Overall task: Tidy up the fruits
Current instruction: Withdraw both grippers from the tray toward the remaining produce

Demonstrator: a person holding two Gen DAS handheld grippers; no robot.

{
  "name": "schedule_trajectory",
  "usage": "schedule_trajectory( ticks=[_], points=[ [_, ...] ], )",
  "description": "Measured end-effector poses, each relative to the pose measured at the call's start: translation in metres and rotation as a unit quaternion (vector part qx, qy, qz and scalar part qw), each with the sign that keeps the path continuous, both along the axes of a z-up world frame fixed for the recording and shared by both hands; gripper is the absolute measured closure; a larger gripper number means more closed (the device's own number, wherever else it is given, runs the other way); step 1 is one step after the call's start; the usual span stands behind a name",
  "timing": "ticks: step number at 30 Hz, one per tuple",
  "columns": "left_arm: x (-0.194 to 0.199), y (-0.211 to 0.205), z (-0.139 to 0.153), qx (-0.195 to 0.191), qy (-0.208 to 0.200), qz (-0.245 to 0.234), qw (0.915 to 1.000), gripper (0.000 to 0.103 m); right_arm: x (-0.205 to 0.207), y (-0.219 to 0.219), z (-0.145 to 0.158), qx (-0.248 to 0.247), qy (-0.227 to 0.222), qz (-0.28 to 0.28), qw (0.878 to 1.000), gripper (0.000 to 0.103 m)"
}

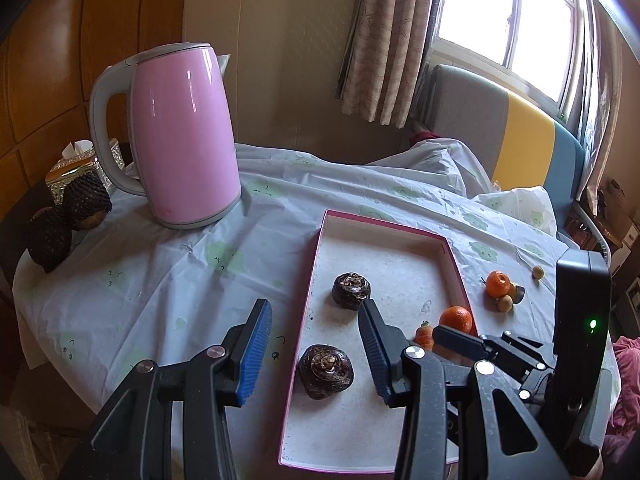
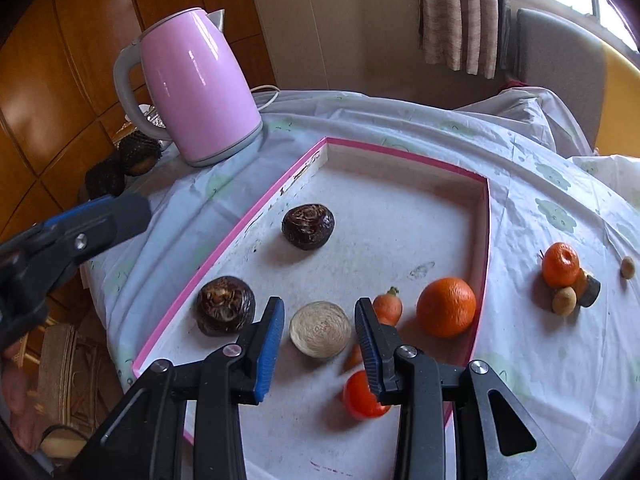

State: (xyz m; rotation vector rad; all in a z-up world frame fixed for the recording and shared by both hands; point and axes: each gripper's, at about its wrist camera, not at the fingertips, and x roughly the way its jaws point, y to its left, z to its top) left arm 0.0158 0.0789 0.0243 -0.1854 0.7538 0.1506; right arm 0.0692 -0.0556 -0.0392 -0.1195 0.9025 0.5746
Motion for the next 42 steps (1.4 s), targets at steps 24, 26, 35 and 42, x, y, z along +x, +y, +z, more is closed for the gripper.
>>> schedule_trajectory(
  ticks=[24, 26, 35, 42],
  points=[
    [-0.008, -0.046, -0.003, 0.000, 0.008, -0.067, 0.9977, 0.057, -0.041, -0.082, 0.052, -0.101, -0.184, -0.154, 0.966, 0.000],
    [-0.010, -0.053, -0.005, -0.004, 0.010, -0.083, 0.9965, 0.057, -0.041, -0.098, 0.045, -0.083, -0.150, -0.165, 0.971, 0.000],
    [-0.013, -0.081, -0.018, -0.023, 0.030, -0.144, 0.9888, 0.057, -0.066, -0.182, 0.018, -0.075, -0.066, -0.287, 0.953, 0.001],
    [-0.003, -0.085, -0.030, -0.058, 0.065, -0.162, 0.9829, 0.057, -0.059, -0.232, 0.006, -0.054, -0.001, -0.352, 0.934, 0.026]
  ],
)
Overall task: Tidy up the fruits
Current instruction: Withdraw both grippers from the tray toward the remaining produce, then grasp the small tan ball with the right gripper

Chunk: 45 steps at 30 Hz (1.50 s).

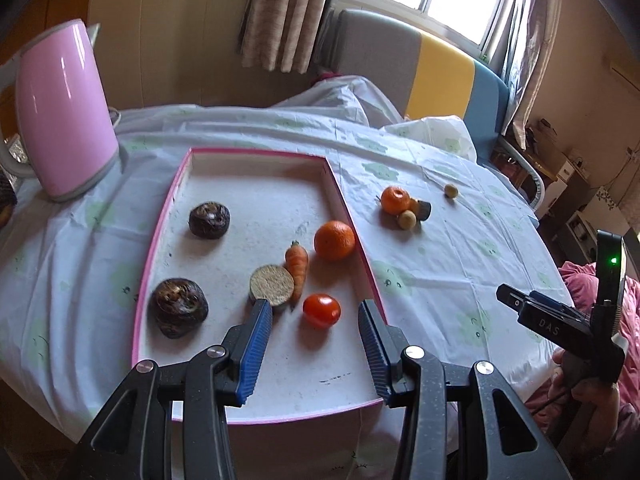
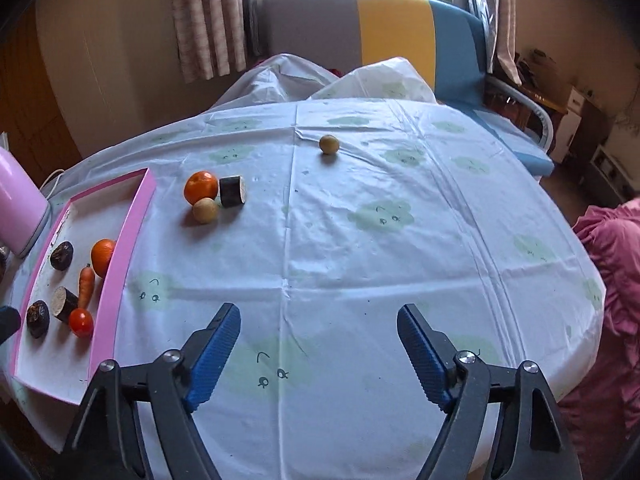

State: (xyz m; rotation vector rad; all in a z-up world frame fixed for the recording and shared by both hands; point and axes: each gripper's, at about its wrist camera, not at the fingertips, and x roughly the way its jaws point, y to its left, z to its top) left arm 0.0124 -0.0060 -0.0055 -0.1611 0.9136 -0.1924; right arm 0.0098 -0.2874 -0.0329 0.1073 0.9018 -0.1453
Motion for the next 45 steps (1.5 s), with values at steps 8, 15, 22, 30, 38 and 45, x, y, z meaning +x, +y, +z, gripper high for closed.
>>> schedule_trajectory(
  ticks=[8, 15, 22, 30, 38, 45],
  points=[
    [0.021, -0.021, -0.012, 0.023, 0.021, -0.022, 0.9993, 0.058, 0.015, -0.006, -0.011, 0.013, 0.015, 0.012, 1.000, 0.031],
    [0.055, -0.050, -0.004, 0.028, 0.001, -0.057, 0.9980, 0.058, 0.054, -0.020, -0.014, 0.008, 0.009, 0.024, 1.000, 0.050],
    [0.099, -0.085, -0.011, 0.034, 0.003, -0.055, 0.9979, 0.060, 0.105, -0.033, -0.013, 0.018, -0.005, 0.024, 1.000, 0.051],
    [0.138, -0.115, -0.032, 0.024, 0.031, -0.034, 0.9986, 0.064, 0.161, -0.045, -0.023, 0.003, -0.010, 0.032, 0.999, 0.051],
    [0.157, -0.129, -0.050, 0.015, 0.045, -0.023, 0.9986, 0.064, 0.207, -0.050, -0.029, -0.013, -0.018, 0.052, 0.998, 0.051],
    [0.164, -0.135, -0.055, 0.008, 0.032, -0.026, 0.9991, 0.064, 0.234, -0.042, -0.041, -0.040, -0.010, 0.077, 0.996, 0.068]
  ],
)
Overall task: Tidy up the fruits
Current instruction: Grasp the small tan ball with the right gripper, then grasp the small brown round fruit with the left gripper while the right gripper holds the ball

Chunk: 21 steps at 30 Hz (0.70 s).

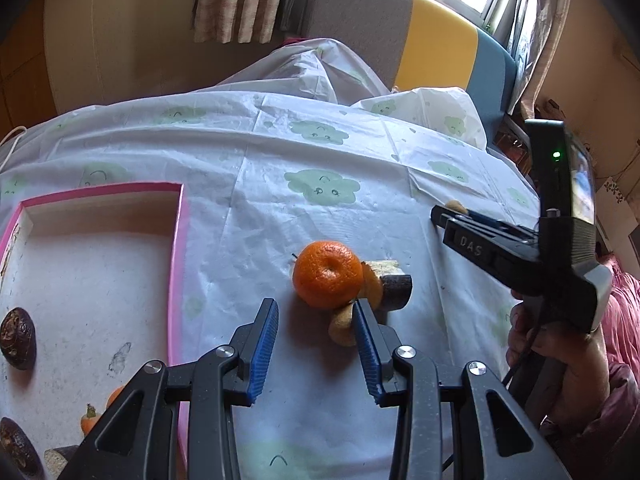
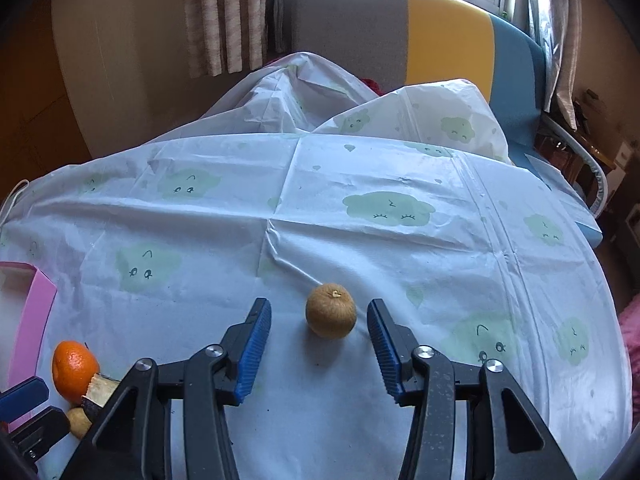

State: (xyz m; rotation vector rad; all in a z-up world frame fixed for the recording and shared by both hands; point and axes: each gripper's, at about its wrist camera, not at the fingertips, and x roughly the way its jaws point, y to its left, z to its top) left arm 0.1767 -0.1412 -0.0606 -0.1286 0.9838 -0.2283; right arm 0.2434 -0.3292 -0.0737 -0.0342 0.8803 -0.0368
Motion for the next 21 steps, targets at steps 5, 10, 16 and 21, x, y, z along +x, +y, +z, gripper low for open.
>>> schedule_trajectory(
  ticks=[5, 10, 16, 21],
  points=[
    [0.002, -0.007, -0.002, -0.002, -0.004, -0.012, 0.9999, 0.064, 0.004, 0.002, -0.004, -0.005, -0.001, 0.006, 1.000, 0.076],
    [0.003, -0.015, -0.011, -0.001, 0.010, -0.026, 0.9996, 0.064, 0.004, -0.003, -0.005, 0.018, -0.003, 0.008, 1.000, 0.076],
    [0.004, -0.018, -0.018, 0.007, 0.005, -0.027, 0.9996, 0.069, 0.005, -0.001, -0.005, 0.011, -0.004, 0.009, 1.000, 0.076],
    [0.003, -0.020, -0.019, 0.012, 0.001, -0.028, 0.9995, 0.069, 0.004, 0.002, -0.005, 0.000, -0.006, 0.008, 1.000, 0.076]
  ],
)
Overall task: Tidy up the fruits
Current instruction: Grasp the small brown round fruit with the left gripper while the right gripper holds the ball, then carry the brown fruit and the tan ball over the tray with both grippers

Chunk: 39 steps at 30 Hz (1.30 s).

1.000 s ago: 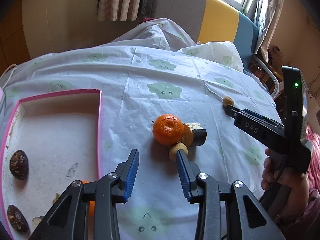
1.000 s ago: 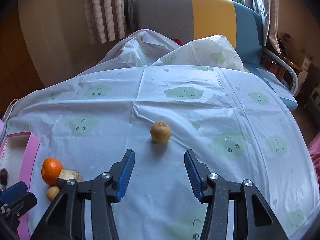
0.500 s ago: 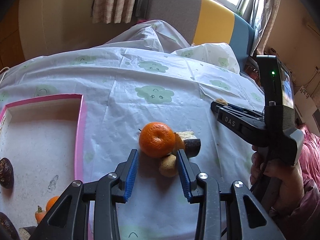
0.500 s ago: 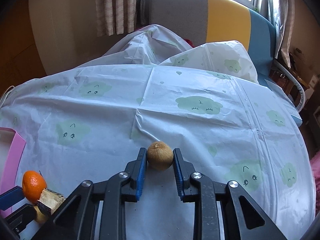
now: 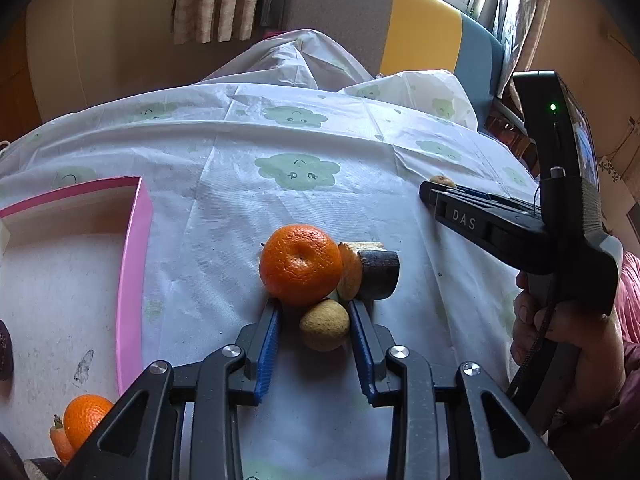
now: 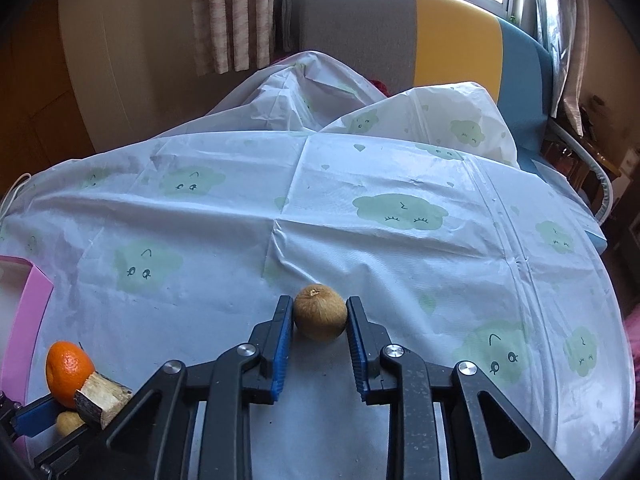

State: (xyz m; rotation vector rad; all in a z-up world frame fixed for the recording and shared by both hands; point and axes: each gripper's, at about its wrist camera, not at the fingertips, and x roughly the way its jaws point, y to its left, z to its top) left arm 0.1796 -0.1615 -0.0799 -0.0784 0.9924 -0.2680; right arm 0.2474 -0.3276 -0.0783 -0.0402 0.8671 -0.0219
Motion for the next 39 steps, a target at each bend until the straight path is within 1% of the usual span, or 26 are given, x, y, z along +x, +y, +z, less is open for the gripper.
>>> schedule_trajectory(
  ticks=[7, 11, 18, 20, 27, 39],
  points=[
    [-0.001, 0.000, -0.001, -0.001, -0.008, 0.003, 1.0000, 0.070, 0.000, -0.001, 0.000, 0.002, 0.001, 0.000, 1.000, 0.076],
    [-0.002, 0.002, -0.002, 0.005, -0.013, 0.010, 0.9999, 0.079, 0.000, -0.001, 0.000, 0.000, 0.002, 0.001, 1.000, 0.076],
    [-0.001, 0.002, -0.001, 0.002, -0.009, 0.008, 0.9999, 0.079, -0.001, 0.002, 0.001, -0.007, -0.001, -0.002, 1.000, 0.077],
    [-0.001, 0.003, 0.000, -0.003, -0.005, 0.009, 0.9999, 0.079, -0.002, 0.001, 0.002, -0.004, -0.002, -0.002, 1.000, 0.077],
    [-0.003, 0.005, 0.003, 0.001, 0.000, 0.004, 1.0000, 0.079, -0.012, 0.000, 0.004, 0.003, 0.002, -0.005, 1.000, 0.077],
    [-0.016, 0.017, 0.024, 0.002, -0.022, 0.010, 0.9997, 0.079, -0.052, 0.013, 0.003, 0.008, 0.020, 0.001, 1.000, 0.077]
  ],
)
